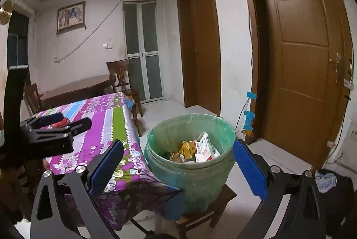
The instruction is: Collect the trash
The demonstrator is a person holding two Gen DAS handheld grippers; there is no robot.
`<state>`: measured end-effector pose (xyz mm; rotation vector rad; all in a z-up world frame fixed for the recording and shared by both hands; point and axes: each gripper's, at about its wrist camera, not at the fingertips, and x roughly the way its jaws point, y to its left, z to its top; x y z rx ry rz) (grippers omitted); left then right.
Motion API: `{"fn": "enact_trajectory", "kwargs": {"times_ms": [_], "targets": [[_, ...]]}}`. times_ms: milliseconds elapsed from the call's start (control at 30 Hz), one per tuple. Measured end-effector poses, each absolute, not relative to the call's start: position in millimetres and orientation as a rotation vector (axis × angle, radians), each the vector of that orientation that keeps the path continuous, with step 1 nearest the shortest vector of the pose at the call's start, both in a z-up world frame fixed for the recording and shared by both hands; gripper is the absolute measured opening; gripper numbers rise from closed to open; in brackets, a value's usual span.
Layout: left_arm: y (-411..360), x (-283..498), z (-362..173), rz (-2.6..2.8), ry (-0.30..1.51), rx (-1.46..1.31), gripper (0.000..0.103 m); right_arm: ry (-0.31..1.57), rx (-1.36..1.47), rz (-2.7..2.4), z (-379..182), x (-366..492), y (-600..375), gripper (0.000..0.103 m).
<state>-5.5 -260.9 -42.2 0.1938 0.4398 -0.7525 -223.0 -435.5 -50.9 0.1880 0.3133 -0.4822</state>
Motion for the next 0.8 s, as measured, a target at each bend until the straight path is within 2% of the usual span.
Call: {"fn": "enact_trajectory", "kwargs": {"times_ms": [800], "targets": [[-265, -30, -27, -0.804, 0.384, 0.211, 0.098, 0.293, 0.178, -0.522, -36, -234, -443, 0.098]]}}
